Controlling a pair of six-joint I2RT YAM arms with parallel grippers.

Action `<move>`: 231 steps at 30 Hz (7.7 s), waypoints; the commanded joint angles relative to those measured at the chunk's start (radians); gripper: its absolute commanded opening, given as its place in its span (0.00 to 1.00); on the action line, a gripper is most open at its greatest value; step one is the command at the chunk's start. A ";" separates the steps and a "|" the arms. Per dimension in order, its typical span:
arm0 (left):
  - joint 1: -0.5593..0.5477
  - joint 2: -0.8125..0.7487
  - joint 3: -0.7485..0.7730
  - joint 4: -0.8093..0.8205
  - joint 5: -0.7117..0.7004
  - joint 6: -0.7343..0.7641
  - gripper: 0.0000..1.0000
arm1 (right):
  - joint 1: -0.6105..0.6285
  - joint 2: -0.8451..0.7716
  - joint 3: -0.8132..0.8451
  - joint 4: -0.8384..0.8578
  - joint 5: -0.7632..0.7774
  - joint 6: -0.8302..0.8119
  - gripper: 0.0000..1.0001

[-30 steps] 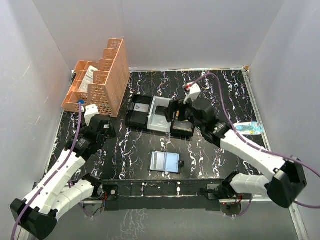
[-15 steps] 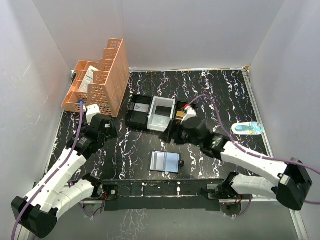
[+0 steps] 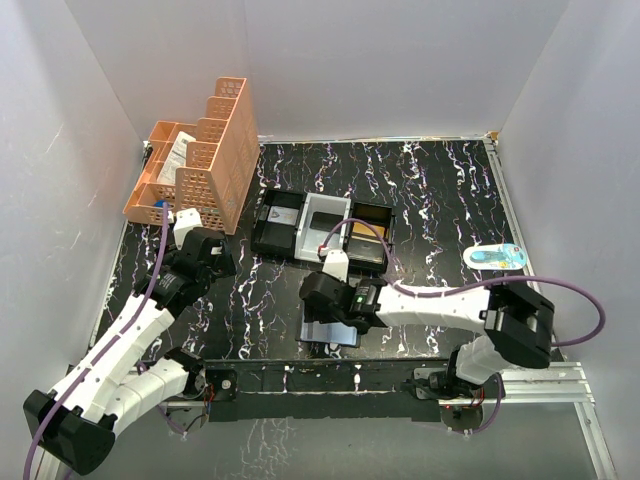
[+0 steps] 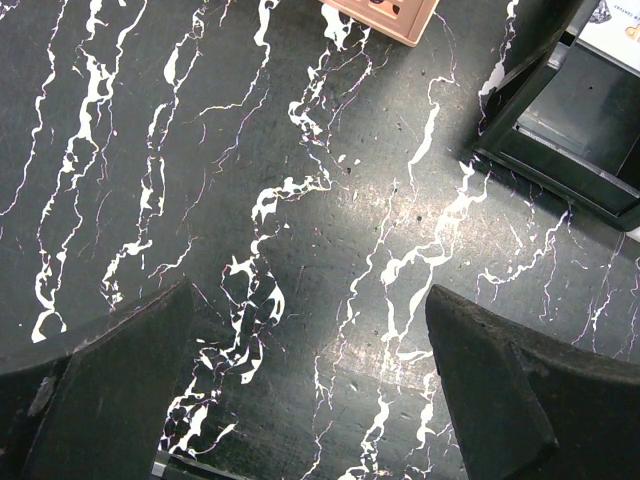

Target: Take the credit cards out of the card holder

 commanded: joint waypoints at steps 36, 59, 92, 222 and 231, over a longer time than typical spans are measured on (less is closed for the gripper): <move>0.005 -0.075 -0.031 0.124 0.392 0.029 0.97 | 0.012 0.262 0.082 0.031 0.023 0.020 0.46; -0.221 -0.074 -0.406 0.448 0.722 -0.400 0.56 | -0.005 0.223 0.060 0.023 0.008 0.027 0.59; -0.438 0.097 -0.493 0.611 0.528 -0.570 0.34 | 0.037 0.244 0.100 -0.008 0.073 0.082 0.49; -0.474 0.399 -0.367 1.079 0.786 -0.467 0.33 | -0.171 -0.349 -0.269 0.124 -0.084 0.077 0.80; -0.527 0.551 -0.256 1.058 0.786 -0.459 0.35 | -0.240 -0.471 -0.355 0.142 -0.171 0.061 0.81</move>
